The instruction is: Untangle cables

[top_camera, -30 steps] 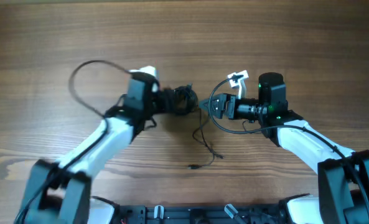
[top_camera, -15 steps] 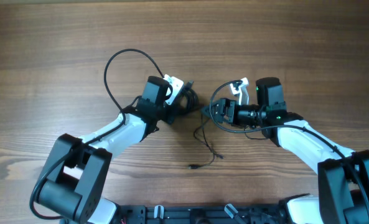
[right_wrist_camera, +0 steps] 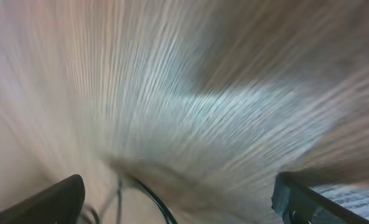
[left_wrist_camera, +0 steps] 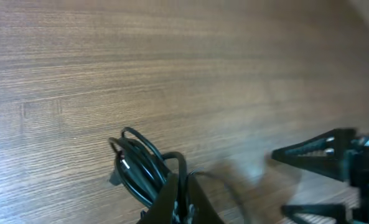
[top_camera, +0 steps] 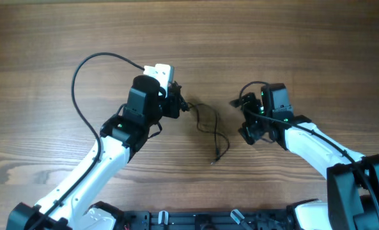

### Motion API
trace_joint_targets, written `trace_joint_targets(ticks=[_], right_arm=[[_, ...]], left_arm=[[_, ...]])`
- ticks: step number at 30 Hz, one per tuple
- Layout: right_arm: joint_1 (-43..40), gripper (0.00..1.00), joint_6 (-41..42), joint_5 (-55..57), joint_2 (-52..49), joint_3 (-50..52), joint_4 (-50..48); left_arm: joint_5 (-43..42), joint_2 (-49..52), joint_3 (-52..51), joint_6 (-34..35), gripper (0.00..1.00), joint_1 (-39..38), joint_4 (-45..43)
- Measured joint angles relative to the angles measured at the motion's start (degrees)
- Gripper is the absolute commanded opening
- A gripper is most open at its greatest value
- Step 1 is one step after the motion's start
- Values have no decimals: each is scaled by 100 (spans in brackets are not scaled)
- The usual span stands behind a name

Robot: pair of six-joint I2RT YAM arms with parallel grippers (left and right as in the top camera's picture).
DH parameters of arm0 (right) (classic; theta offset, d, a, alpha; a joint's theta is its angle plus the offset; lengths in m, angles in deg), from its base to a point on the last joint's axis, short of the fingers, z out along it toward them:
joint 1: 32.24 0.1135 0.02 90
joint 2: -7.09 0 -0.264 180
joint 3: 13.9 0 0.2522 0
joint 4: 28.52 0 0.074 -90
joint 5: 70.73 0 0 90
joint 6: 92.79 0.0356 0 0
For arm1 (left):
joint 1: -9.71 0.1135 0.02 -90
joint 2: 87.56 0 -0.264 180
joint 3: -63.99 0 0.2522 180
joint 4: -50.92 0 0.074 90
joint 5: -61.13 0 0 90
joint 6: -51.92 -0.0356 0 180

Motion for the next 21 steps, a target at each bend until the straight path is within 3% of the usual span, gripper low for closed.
trace_joint_targets(ticks=[3,10,21], right_arm=[[0,100,949,330,2,-13,-9],[0,100,1353,492,2,-24,-7],[0,100,1443,748,0,-22,-339]], left_arm=[[-63,-63,0,544,4,0,-20],[-435,-837,0,1718,4,0,258],[-688,-1156,0,1840,4,0,671]])
